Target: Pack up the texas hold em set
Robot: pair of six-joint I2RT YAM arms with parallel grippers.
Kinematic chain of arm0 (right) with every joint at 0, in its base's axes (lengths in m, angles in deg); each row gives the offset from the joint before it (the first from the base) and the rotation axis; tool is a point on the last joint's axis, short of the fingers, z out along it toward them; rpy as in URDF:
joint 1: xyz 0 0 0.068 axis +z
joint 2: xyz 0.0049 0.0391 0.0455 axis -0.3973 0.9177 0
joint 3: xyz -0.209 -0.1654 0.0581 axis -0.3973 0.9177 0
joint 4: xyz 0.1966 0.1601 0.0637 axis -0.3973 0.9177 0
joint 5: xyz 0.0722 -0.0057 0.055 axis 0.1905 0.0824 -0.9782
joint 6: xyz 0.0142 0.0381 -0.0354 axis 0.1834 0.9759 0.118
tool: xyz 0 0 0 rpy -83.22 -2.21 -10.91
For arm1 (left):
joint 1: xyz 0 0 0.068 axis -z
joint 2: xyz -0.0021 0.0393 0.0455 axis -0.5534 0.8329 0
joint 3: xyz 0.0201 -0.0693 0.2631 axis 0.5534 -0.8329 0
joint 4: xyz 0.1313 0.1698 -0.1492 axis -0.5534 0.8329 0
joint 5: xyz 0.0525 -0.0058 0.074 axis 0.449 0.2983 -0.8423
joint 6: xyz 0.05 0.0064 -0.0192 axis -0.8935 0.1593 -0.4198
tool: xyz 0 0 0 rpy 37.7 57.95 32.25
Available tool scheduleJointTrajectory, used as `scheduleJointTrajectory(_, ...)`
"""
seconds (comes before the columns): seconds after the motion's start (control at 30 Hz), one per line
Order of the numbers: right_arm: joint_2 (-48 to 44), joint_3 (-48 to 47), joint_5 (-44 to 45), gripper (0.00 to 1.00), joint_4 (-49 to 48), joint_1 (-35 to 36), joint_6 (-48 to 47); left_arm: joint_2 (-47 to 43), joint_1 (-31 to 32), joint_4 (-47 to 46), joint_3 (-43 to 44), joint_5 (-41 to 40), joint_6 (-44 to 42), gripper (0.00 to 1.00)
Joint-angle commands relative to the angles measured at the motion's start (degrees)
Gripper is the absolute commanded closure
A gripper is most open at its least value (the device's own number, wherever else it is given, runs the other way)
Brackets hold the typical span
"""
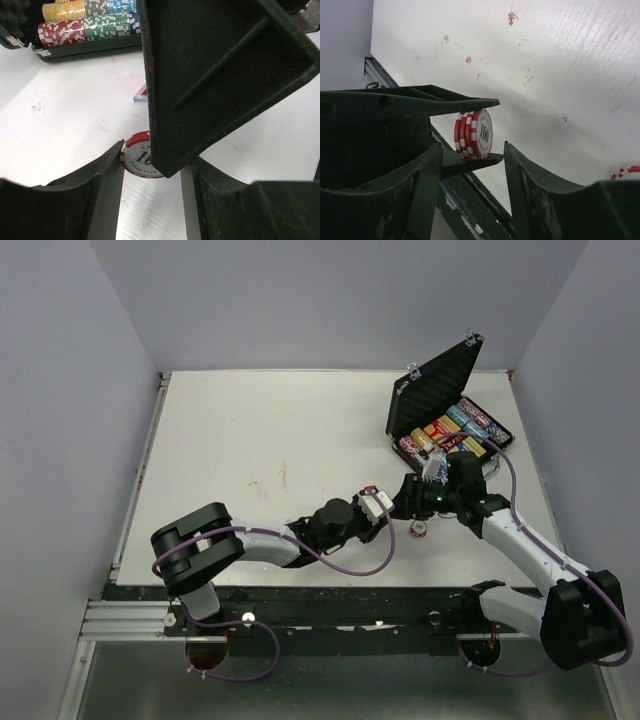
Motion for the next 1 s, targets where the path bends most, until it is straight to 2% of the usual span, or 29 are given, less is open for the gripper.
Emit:
scheduleJointTrajectory(0.0, 0.37, -1.45, 0.85, 0.43, 1.09, 0.62, -0.87, -1.11, 0.24, -2.77, -0.53, 1.99, -0.34, 0.73)
scheduleJointTrajectory(0.27, 0.98, -1.53, 0.93, 0.49, 0.83, 1.32, -1.22, -1.11, 0.67, -2.59, -0.35, 2.25, -0.34, 0.73)
scheduleJointTrajectory(0.4, 0.99, -1.53, 1.29, 0.56, 0.92, 1.41, -1.31, -0.85, 0.85, -2.33, -0.09, 1.99, -0.34, 0.73)
scheduleJointTrajectory(0.57, 1.07, -1.71, 1.9, 0.67, 1.27, 1.59, -1.4, -0.84, 0.94, -2.24, 0.0, 1.64, -1.74, 0.73)
scheduleJointTrajectory(0.77, 1.16, -1.97, 4.18, 0.94, 2.23, 1.5, -1.4, -1.02, 0.85, -2.59, -0.44, 0.67, -1.66, 0.71)
scheduleJointTrajectory(0.8, 1.07, -2.15, 5.06, 0.99, 2.24, 1.59, -1.23, -1.02, 0.94, -2.59, -0.35, 0.24, -1.48, 0.68)
scheduleJointTrajectory(0.87, 0.72, -2.24, 7.86, 0.99, 2.59, 1.59, -0.61, -1.19, 0.94, -2.51, -0.44, -0.73, -1.13, 0.56)
scheduleJointTrajectory(0.97, 0.11, -2.67, 12.87, 0.99, 2.85, 1.59, 1.05, -1.81, 0.94, -2.86, -0.96, -1.96, -0.95, 0.21)
